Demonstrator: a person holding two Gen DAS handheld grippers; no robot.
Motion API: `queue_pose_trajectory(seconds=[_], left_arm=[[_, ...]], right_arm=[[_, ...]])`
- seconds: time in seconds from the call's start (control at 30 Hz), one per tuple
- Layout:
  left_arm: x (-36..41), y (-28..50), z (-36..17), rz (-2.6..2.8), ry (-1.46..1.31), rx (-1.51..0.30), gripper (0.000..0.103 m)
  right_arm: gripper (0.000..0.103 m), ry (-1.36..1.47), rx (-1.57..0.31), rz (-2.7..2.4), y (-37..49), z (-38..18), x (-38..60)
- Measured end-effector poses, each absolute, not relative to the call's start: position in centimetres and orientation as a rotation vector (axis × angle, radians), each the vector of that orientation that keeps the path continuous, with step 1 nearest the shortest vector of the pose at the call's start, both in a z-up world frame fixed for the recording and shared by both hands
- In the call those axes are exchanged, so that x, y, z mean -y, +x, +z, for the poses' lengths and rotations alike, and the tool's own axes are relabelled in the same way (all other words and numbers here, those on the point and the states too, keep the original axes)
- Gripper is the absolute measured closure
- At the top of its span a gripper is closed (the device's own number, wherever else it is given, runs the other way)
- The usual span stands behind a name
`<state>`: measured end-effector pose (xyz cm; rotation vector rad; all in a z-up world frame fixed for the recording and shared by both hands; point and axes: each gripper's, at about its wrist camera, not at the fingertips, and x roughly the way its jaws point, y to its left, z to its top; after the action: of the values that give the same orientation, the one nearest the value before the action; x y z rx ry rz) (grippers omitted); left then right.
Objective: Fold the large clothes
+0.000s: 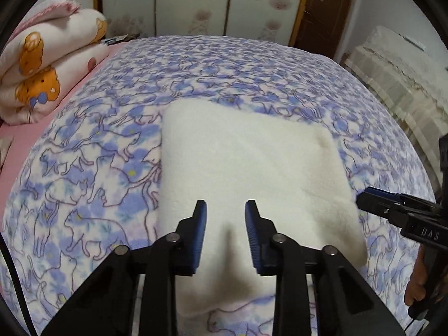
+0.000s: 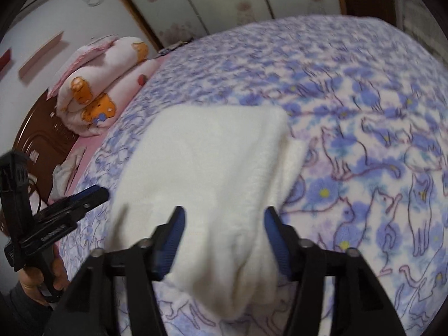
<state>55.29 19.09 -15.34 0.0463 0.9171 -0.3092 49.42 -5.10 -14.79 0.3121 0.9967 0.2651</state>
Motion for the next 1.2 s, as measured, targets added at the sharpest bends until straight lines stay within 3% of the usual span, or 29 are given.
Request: queue_pose_trajectory(seconds=[0.07,0.13,0.17,0.2,0.3,0.5,0.6,0.7,0.73,0.77,1.0,1.2], left_arm=[[-18.9,55.1,-16.4,-0.299,0.038,-0.941,0.077],[-19.3,55.4,-18.6,-0.256,0.023,-1.006,0.079],[-19.8,55.3,-19.5,-0.244,0.013,-1.013,0.085],[-20.4,55.1,-20.5,-0.224,0.007,-1.021,0.091],[-22.5,55.2,-22.0,-0.233,-0.124,-1.065,0.095],[-21.0,54.6,-21.6,-0.193,-0.027,-1.042,0.095],[-20.8,53.9,-20.8,-0.194,-0.063,-1.044,0.086],[-21.1,53.1,-19.6,-0.187,-0.133,-1.052,0.06],[-21.2,52.5,-19.1,-0.177,-0.163,-1.05,0.044],[-21.2,52.0,-18.6,-0.169,-0.188,-1.044,0.037],[-20.0,46.8,-14.1,-0.164,-0.239,-1.015,0.036],[-18.2,41.1,-10.6,-0.207,-0.218,-1.008,0.029]], right_arm=[[0.08,0.275,-1.011,0.309,49.1,-15.3,3.5],[0.084,0.233,-1.054,0.278,49.2,-17.0,3.1],[0.098,0.198,-1.08,0.238,49.3,-18.1,3.2],[0.103,0.168,-1.11,0.19,49.4,-19.6,3.6],[0.103,0.271,-1.143,0.23,49.2,-21.6,5.2],[0.103,0.241,-1.15,0.21,49.1,-20.5,4.4],[0.103,0.272,-1.154,0.214,48.7,-19.7,4.8],[0.1,0.29,-1.151,0.211,47.9,-18.4,5.3],[0.1,0.299,-1.148,0.21,47.6,-17.9,5.6],[0.1,0.311,-1.143,0.209,47.2,-17.3,5.9],[0.1,0.41,-1.091,0.237,43.6,-12.1,7.7],[0.1,0.433,-1.061,0.294,39.2,-7.5,9.1]])
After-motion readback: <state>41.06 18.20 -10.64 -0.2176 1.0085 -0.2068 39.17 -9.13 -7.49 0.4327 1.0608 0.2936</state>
